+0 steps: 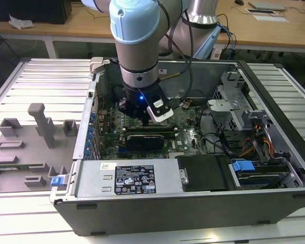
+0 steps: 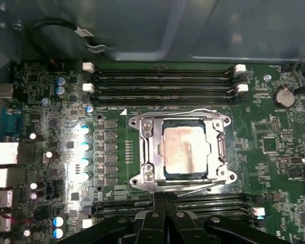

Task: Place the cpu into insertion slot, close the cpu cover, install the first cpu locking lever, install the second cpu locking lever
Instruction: 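Install the second cpu locking lever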

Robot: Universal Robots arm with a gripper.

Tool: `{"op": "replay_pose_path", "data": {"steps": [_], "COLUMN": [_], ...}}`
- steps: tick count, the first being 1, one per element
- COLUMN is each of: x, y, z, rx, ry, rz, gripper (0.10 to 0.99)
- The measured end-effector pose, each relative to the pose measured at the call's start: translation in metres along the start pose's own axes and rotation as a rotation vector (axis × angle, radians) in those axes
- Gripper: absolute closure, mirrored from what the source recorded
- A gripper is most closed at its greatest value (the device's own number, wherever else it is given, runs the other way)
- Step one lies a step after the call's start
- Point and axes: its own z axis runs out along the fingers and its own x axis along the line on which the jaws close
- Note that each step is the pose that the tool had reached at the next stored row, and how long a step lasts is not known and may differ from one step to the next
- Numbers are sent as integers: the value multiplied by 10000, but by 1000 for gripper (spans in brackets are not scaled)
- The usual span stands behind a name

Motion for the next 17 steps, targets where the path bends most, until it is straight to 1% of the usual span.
{"op": "replay_pose_path", "data": {"steps": [6,7,9,10,12,14,15,17], "x": [62,72,85,99,118,125,128,136], "y": [-47,-58,-70,-75,-81,-84,-86,-93], "z": [31,37,44,57,75,88,102,136], "rx": [-238,-308,-397,-478,-592,-678,-741,-822], "ry": [3,4,7,9,10,12,12,15], "rz": [24,34,43,52,65,75,84,90], "gripper": [980,980,980,980,980,980,980,980]}}
